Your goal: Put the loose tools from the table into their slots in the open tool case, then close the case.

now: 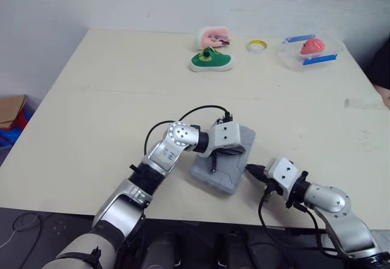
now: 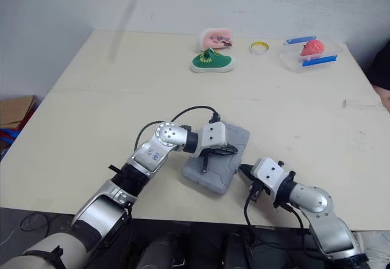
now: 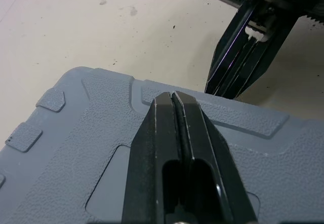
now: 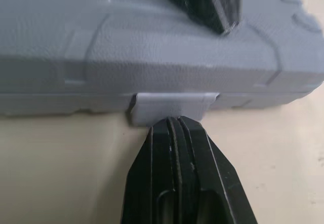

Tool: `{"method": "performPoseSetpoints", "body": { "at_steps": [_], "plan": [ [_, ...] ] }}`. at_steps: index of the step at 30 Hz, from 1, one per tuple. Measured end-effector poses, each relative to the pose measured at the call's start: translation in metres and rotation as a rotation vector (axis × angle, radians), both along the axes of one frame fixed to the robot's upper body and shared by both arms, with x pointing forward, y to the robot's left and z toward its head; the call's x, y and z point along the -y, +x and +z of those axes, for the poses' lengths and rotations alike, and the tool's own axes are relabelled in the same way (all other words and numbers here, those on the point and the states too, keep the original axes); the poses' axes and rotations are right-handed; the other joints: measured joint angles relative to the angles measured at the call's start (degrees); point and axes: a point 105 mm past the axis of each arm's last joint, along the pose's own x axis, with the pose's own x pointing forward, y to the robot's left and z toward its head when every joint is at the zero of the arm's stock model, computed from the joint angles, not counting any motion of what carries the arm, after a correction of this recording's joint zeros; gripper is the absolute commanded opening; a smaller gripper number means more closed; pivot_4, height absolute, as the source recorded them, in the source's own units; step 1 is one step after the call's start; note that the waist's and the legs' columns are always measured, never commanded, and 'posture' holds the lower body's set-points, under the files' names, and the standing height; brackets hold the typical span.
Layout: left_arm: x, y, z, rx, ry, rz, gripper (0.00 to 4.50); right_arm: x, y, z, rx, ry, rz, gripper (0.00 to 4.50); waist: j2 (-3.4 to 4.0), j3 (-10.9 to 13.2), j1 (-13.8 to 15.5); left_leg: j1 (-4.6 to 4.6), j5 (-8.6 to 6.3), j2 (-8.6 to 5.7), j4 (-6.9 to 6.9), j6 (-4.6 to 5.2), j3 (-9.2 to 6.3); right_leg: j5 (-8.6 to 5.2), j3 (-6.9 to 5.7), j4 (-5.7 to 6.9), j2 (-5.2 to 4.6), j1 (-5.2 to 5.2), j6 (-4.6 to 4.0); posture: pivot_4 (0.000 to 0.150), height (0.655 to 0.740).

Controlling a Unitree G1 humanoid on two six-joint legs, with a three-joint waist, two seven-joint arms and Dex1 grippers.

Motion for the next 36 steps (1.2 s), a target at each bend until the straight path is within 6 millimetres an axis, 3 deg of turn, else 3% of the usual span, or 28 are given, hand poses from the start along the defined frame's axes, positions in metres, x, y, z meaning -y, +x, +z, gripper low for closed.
{"method": "performPoseSetpoints", "body": {
  "at_steps": [5,24,31,36],
  "plan": [
    [-0.005,0.004,-0.005,0.0,0.014,0.001,0.0,-0.008,0.007,-0.003,-0.007,0.025,0.031,0.04,-0.18,-0.2,-0.3,0.67,-0.23,0.04,-0.36,0.23,-0.01,-0.01,0.01,-0.31,0.03,0.62,-0.02,0.15,0.74],
    [-0.019,0.012,-0.013,0.023,0.043,-0.019,0.0,-0.015,0.032,-0.004,-0.192,0.047,0.191,0.04,-0.35,-1.4,-2.3,1.32,-0.35,0.2,-0.71,0.01,-0.08,-0.11,-0.01,-0.65,0.1,1.19,-0.2,0.15,0.74],
    [-0.023,0.0,-0.007,0.041,-0.068,-0.1,0.0,-0.008,0.012,0.018,-0.13,0.026,0.323,0.04,0.24,-1.1,-2.4,1.28,-0.35,0.15,-1.19,-0.09,0.0,-0.13,-0.04,-1.0,0.15,1.09,-0.17,0.15,0.74],
    [-0.047,-0.006,0.005,0.053,-0.178,-0.109,0.0,0.026,-0.003,0.033,-0.1,-0.054,0.318,0.04,0.5,-0.5,-2.2,1.16,-0.07,0.14,-1.3,-0.27,0.1,-0.13,-0.07,-1.11,0.2,0.98,-0.16,0.15,0.74]
  ]
}}
